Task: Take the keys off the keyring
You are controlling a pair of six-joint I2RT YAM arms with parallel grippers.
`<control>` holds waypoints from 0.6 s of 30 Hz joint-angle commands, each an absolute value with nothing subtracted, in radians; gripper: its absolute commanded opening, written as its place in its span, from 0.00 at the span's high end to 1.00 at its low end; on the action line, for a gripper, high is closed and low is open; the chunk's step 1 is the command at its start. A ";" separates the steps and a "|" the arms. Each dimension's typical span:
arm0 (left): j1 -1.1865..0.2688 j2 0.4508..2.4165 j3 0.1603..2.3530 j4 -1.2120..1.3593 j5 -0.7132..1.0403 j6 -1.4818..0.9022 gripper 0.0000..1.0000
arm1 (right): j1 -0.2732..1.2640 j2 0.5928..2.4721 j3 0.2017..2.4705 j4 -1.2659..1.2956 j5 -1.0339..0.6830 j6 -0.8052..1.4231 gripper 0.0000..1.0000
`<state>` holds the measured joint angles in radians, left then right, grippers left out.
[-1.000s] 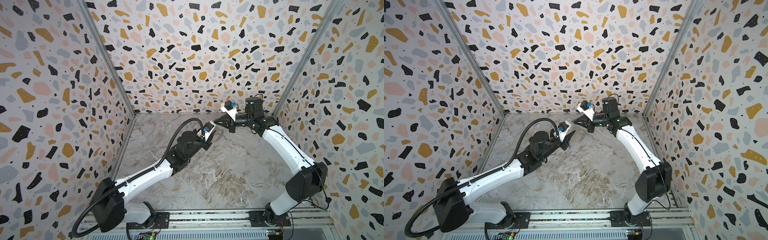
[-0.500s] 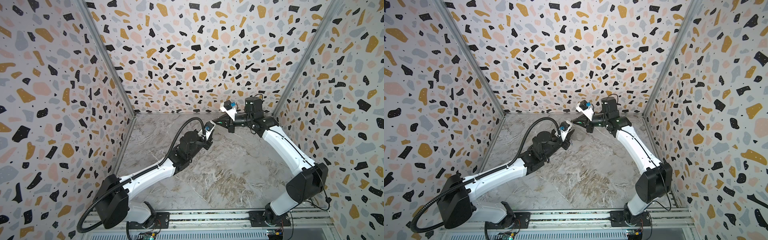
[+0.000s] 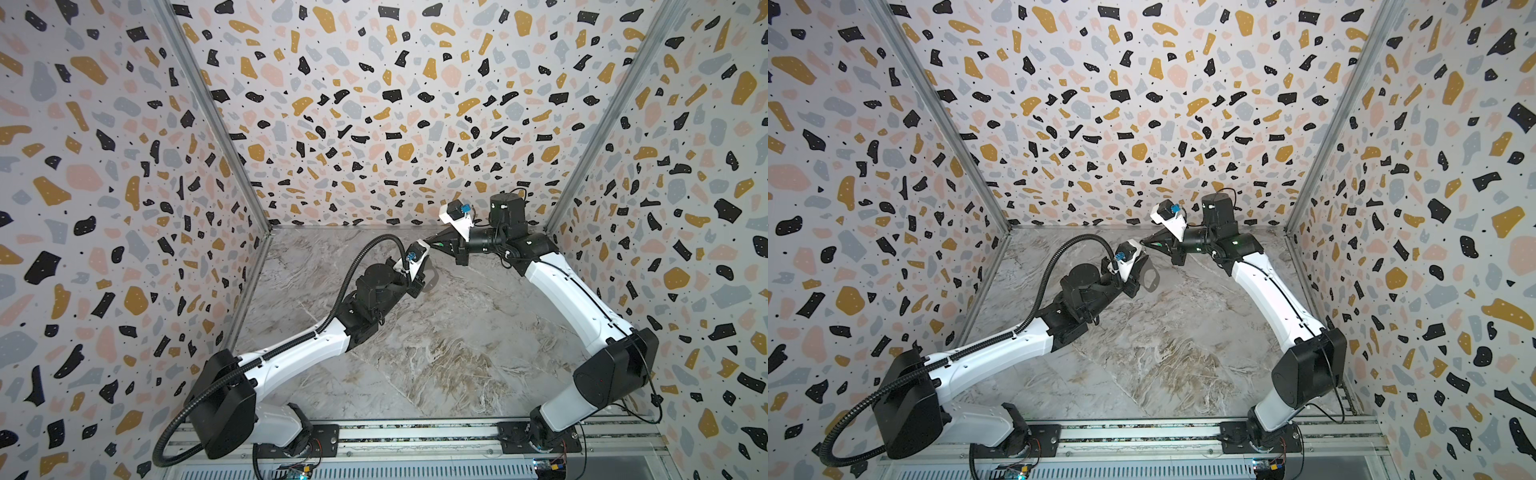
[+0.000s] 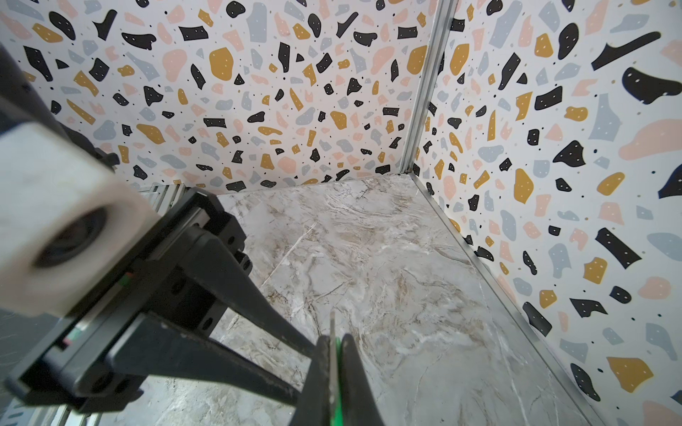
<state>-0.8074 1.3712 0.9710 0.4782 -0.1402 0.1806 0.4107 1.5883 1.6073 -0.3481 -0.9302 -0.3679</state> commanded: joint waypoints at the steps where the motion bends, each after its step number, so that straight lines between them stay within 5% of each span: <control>1: -0.811 1.355 0.963 0.537 -0.136 0.202 0.86 | 0.416 1.537 1.618 -0.328 -0.942 -0.362 1.00; 9: -0.811 1.371 0.983 0.529 -0.146 0.204 0.91 | 0.419 1.526 1.611 -0.330 -0.939 -0.363 1.00; 18: -0.811 1.383 0.993 0.522 -0.156 0.193 0.83 | 0.425 1.517 1.611 -0.329 -0.931 -0.364 1.00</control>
<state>-0.8082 1.3792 0.9714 0.4797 -0.1421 0.1967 0.4194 1.5692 1.6043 -0.3466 -0.9257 -0.3676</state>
